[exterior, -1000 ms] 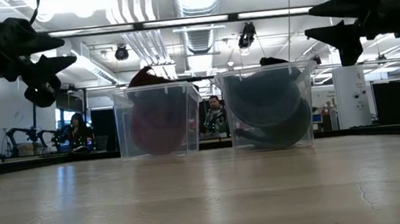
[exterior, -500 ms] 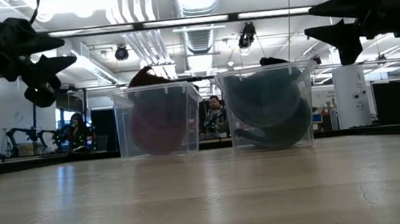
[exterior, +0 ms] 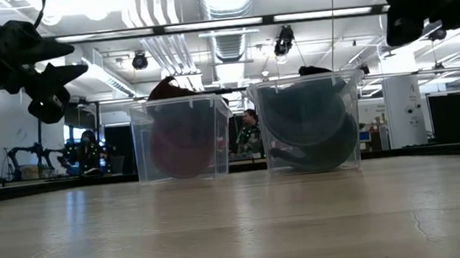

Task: Pick & Place hat
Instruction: Return to Home Position

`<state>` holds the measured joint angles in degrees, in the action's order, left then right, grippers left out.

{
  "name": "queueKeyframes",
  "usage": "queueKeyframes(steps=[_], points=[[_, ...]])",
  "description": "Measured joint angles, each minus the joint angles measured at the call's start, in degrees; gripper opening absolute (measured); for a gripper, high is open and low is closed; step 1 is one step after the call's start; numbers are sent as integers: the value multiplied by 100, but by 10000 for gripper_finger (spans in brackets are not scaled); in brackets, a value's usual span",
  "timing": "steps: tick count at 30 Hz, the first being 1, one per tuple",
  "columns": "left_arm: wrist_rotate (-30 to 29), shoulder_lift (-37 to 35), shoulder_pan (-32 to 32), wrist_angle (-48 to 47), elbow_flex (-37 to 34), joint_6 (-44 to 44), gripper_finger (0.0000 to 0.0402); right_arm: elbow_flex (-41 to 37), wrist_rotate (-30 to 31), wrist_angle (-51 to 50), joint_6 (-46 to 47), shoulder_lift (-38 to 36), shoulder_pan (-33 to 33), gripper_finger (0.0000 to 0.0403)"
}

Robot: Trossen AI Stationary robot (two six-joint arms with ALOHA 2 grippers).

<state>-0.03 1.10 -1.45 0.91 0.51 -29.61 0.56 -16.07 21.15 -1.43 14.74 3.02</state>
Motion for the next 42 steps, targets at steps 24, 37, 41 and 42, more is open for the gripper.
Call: queueKeyframes(steps=[24,37,41,42], points=[[0,4,0,5,-2,0,147,-2,-44,-1814,-9,-1223,-255,215],[0,4,-1,22,-4,0,147,-2,-44,-1806,1177,-1198,-255,215],[-2,4,0,25,-6,0,147,-2,-44,-1806,1182,-1198,-255,215],[-2,4,-2,26,-7,0,147,-2,-44,-1806,1179,-1198,-255,215]])
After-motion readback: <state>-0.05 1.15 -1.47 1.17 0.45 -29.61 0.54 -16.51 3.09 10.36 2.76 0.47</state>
